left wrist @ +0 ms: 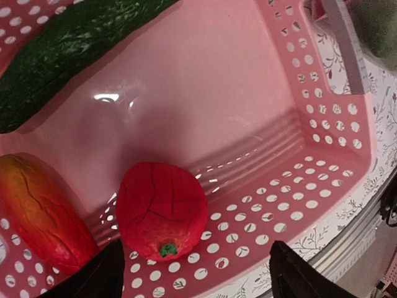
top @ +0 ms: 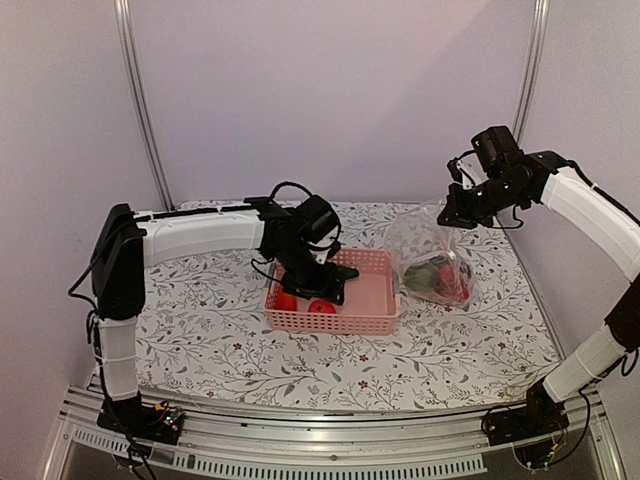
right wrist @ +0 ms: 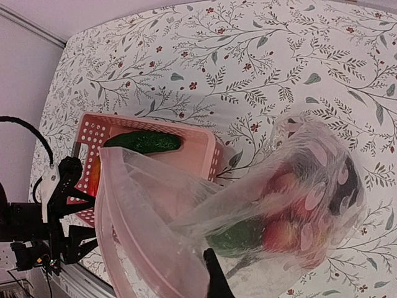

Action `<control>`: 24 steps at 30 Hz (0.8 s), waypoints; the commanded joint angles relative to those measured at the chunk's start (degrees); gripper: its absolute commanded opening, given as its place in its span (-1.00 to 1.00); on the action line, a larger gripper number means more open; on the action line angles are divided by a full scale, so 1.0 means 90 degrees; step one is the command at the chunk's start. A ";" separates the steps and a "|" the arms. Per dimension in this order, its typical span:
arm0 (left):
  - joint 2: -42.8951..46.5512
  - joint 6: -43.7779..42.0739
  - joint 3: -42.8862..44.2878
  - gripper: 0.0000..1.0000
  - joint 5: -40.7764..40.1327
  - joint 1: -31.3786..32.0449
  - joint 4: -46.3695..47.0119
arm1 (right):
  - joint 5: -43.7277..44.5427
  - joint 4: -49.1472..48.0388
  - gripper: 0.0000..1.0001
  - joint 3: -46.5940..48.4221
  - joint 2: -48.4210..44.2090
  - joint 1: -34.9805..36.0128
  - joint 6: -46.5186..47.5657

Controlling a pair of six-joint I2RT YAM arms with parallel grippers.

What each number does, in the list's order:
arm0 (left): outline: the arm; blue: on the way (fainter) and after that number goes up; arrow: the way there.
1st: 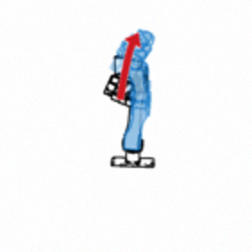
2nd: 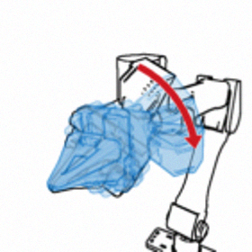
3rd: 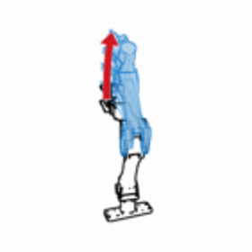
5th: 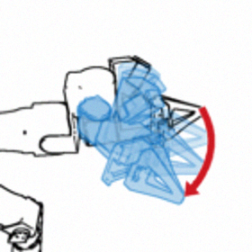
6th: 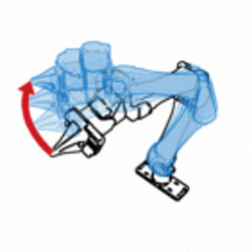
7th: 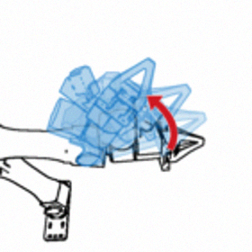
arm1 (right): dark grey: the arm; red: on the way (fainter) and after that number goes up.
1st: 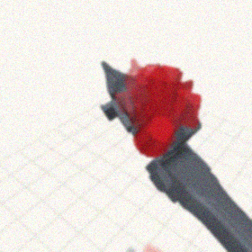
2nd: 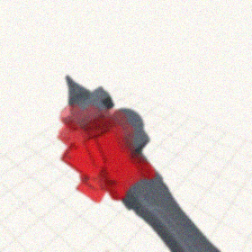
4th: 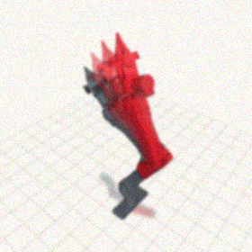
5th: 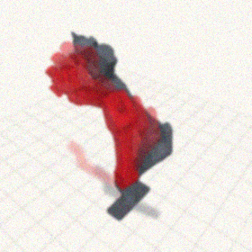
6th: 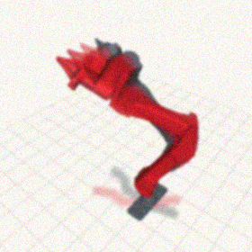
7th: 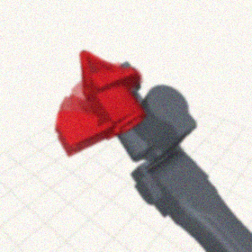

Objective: Place the food in the zip-top bag and seal the zipper
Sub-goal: Pick up the fake fruit from the bin.

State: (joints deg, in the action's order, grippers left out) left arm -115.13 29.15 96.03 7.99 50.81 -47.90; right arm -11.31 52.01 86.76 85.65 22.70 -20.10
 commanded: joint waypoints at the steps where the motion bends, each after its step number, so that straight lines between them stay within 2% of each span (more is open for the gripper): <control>1: -0.0416 0.0889 0.0300 0.59 -0.0226 -0.0150 -0.0596 | -0.0060 -0.0127 -1.00 -0.0180 -0.0174 -0.0030 0.0017; 7: -0.0928 0.0905 0.0524 0.44 -0.0112 -0.0237 -0.0663 | -0.0063 -0.0179 -1.00 -0.0274 -0.0227 -0.0024 -0.0032; 12: -0.0969 0.0764 0.0524 0.16 -0.0005 -0.0306 -0.0533 | -0.0034 -0.0192 -1.00 -0.0285 -0.0239 -0.0025 -0.0041; 14: -0.0963 0.0700 0.0578 -0.05 0.0130 -0.0353 -0.0497 | -0.0032 -0.0193 -1.00 -0.0294 -0.0248 -0.0027 -0.0042; 16: -0.0911 0.0653 0.0781 -0.17 0.0115 -0.0383 -0.0622 | -0.0025 -0.0186 -1.00 -0.0294 -0.0254 -0.0023 -0.0047; 21: -0.0519 0.0349 0.1639 -0.24 -0.0288 -0.0392 -0.0859 | 0.0016 -0.0182 -1.00 -0.0331 -0.0297 -0.0025 -0.0063; 24: -0.0157 0.0152 0.1968 -0.22 -0.0253 -0.0382 -0.0430 | 0.0017 -0.0192 -1.00 -0.0333 -0.0307 -0.0032 -0.0071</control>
State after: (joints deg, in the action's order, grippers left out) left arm -122.85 33.63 109.43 6.68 47.83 -54.50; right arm -11.51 50.89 84.64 84.62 22.70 -20.32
